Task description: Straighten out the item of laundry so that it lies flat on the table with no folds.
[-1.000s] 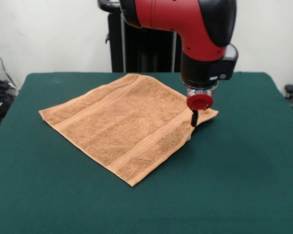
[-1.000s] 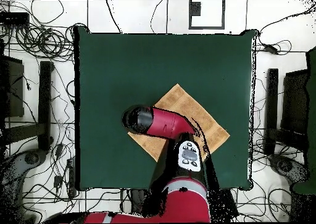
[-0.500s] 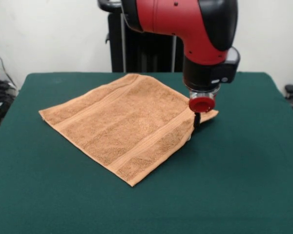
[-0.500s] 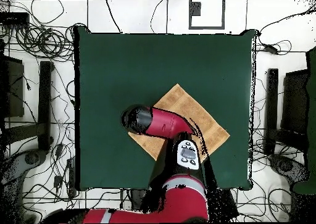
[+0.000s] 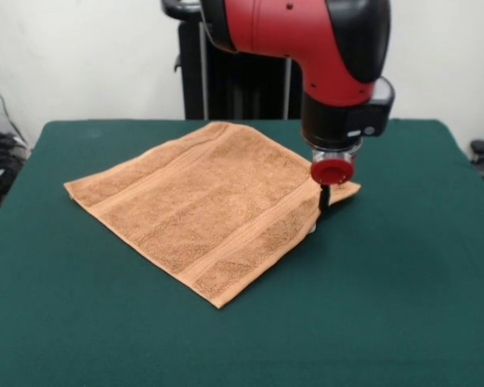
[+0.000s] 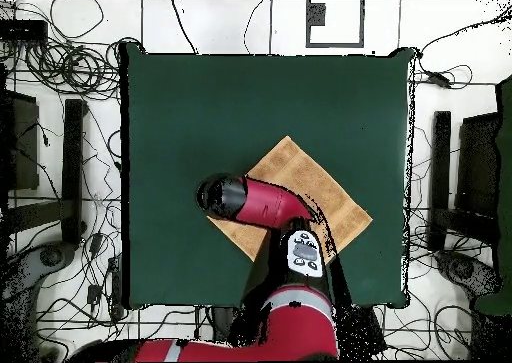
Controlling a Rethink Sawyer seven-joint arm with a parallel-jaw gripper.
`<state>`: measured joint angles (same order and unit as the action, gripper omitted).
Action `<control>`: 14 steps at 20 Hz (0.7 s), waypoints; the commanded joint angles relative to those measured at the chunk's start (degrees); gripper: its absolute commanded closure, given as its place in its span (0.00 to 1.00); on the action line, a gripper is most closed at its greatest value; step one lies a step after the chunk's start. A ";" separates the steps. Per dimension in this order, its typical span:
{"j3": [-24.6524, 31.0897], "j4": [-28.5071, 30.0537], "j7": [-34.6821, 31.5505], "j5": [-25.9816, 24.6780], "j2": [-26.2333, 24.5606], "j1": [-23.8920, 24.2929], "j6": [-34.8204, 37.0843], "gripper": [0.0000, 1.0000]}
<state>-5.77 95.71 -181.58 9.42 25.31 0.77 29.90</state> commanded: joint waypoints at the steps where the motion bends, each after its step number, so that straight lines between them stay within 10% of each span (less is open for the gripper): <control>1: 7.52 7.02 -5.27 3.94 0.25 -2.18 -4.74 0.00; 14: 8.88 5.07 -6.03 4.95 -8.36 -2.89 -17.01 0.00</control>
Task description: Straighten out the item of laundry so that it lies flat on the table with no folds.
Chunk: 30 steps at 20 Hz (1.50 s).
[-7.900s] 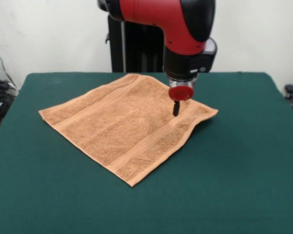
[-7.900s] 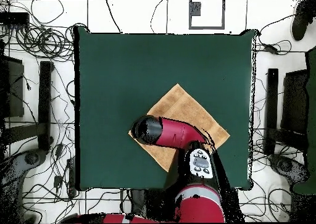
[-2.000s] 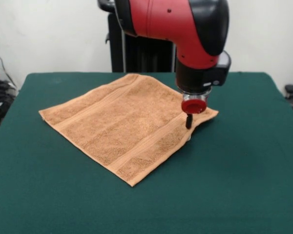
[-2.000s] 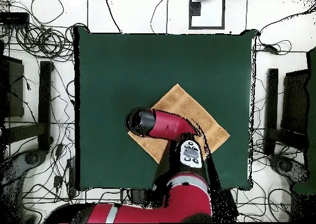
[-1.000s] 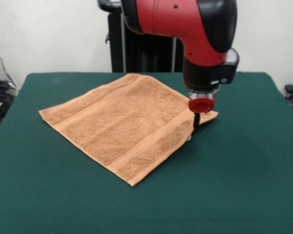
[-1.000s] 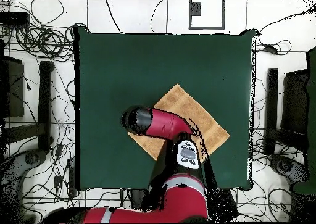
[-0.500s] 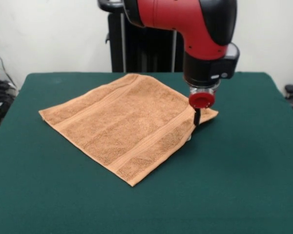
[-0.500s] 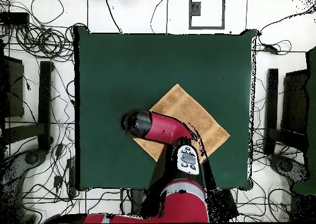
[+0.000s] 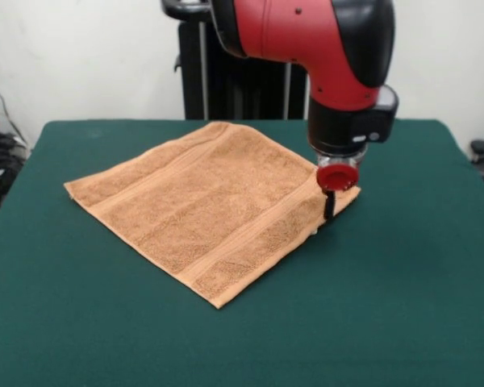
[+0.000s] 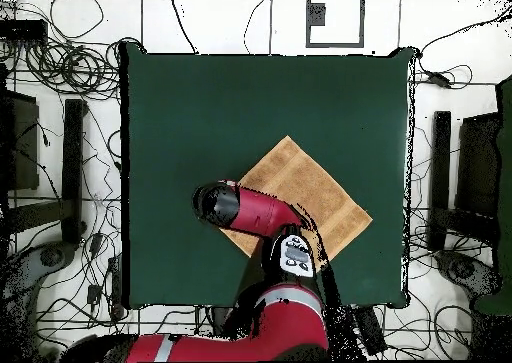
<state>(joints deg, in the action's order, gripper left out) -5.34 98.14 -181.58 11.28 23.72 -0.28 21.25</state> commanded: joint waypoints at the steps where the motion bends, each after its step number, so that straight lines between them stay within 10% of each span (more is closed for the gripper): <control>1: 8.51 2.65 -6.00 3.10 -7.03 -1.81 -8.78 0.00; 30: 5.89 2.24 -3.39 3.06 1.89 -1.24 6.14 0.00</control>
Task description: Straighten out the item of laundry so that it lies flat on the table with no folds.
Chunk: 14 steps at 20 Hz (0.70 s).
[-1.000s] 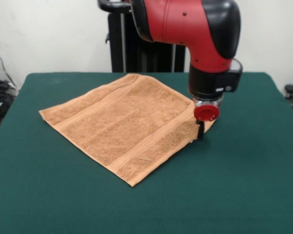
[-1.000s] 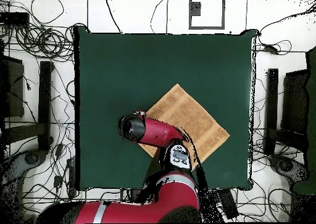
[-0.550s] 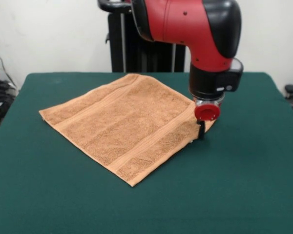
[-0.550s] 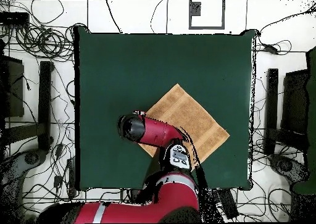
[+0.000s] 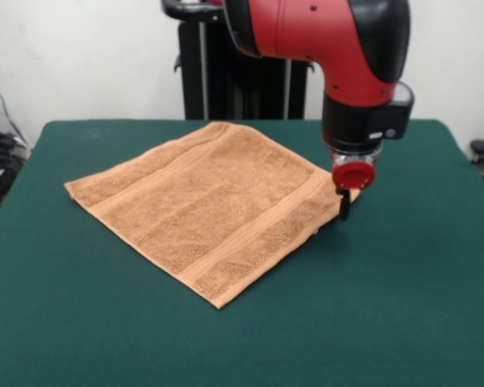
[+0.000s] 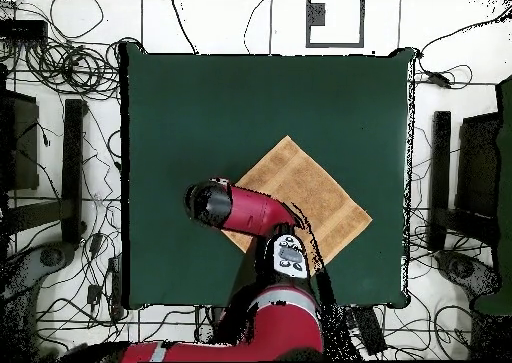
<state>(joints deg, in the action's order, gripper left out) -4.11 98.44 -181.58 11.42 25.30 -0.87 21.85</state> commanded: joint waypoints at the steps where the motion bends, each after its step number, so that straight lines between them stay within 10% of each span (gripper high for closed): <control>1: 4.65 2.28 -2.94 2.53 0.39 -0.22 5.09 0.00; 14: 7.54 7.17 2.73 -1.14 1.93 7.71 1.41 0.00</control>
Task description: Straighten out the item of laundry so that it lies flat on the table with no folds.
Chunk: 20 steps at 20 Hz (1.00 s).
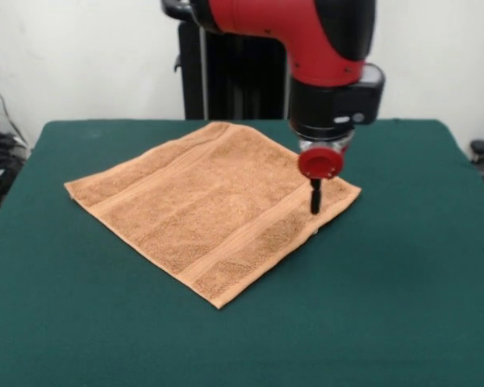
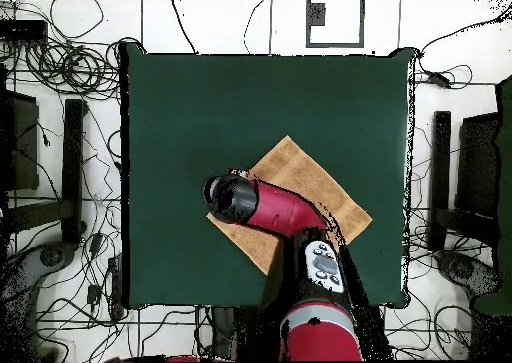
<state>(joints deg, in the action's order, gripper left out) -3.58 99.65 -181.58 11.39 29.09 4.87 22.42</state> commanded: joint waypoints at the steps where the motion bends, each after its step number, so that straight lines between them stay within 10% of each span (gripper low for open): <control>1: 7.07 6.02 2.72 -1.27 -1.91 2.10 0.71 0.00; 20: 6.13 3.14 2.42 -2.14 -4.51 1.44 1.36 0.00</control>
<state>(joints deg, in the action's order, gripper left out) -3.57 102.17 -181.58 10.77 28.11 8.12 22.40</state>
